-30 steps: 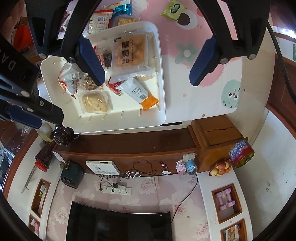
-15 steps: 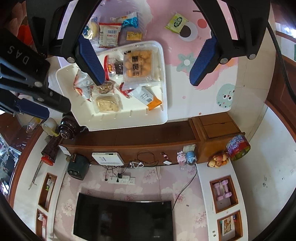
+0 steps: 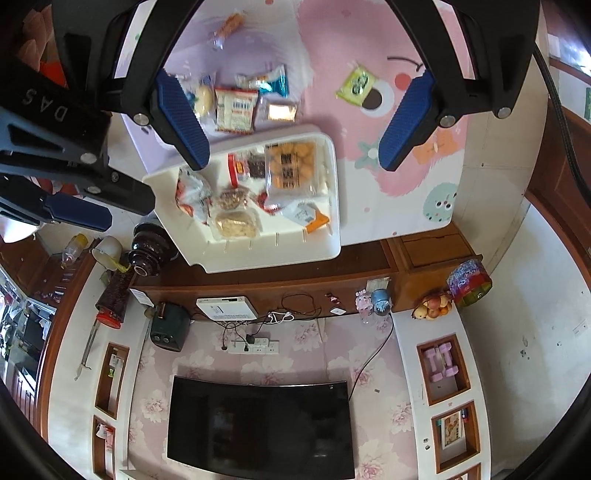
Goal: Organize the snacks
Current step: 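Withdraw both grippers from the tray toward the snacks on the table, then grasp the green square pack with the left gripper while the right grasps a small clear candy bag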
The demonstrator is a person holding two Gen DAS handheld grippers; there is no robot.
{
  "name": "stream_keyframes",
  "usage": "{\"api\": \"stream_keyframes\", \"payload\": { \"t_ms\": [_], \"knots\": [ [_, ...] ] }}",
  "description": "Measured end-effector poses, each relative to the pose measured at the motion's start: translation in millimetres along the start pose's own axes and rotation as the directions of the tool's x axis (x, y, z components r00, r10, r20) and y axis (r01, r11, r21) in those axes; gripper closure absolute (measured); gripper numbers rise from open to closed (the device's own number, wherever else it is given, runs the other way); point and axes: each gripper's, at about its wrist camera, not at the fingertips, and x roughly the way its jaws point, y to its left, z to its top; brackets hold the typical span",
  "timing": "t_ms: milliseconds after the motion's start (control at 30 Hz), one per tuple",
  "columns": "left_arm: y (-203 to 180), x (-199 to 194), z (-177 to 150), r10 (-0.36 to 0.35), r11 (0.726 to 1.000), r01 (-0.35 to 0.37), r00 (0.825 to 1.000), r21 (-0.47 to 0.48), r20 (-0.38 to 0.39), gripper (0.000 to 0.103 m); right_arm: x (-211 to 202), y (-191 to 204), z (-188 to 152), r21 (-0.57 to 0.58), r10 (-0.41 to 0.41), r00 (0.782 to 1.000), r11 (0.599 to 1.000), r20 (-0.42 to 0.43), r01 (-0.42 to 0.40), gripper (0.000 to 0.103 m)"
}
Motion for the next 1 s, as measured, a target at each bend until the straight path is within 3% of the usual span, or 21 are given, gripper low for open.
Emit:
{"api": "stream_keyframes", "payload": {
  "t_ms": [300,567,767,1000],
  "knots": [
    [0.4,-27.7,-59.6,0.072,0.997,-0.071,0.997,0.028,-0.038,0.01,-17.0,-6.7,-53.6,0.014,0.037,0.998,0.999,-0.049,-0.036,0.052],
    [24.8,-13.1,-109.5,0.103,0.995,-0.1,0.984,0.03,-0.142,0.01,12.9,-8.1,-113.5,0.057,0.054,0.98,0.997,-0.192,-0.044,0.052],
    [59.5,34.4,-124.2,0.119,0.993,-0.107,0.96,0.058,-0.255,0.01,68.6,-6.8,-163.5,0.162,0.083,0.928,0.987,-0.363,-0.025,0.052],
    [116.3,97.8,-121.0,0.105,0.994,-0.092,0.929,0.054,-0.355,0.01,127.6,0.5,-203.1,0.349,0.157,0.855,0.937,-0.493,0.029,0.053]
  ]
}}
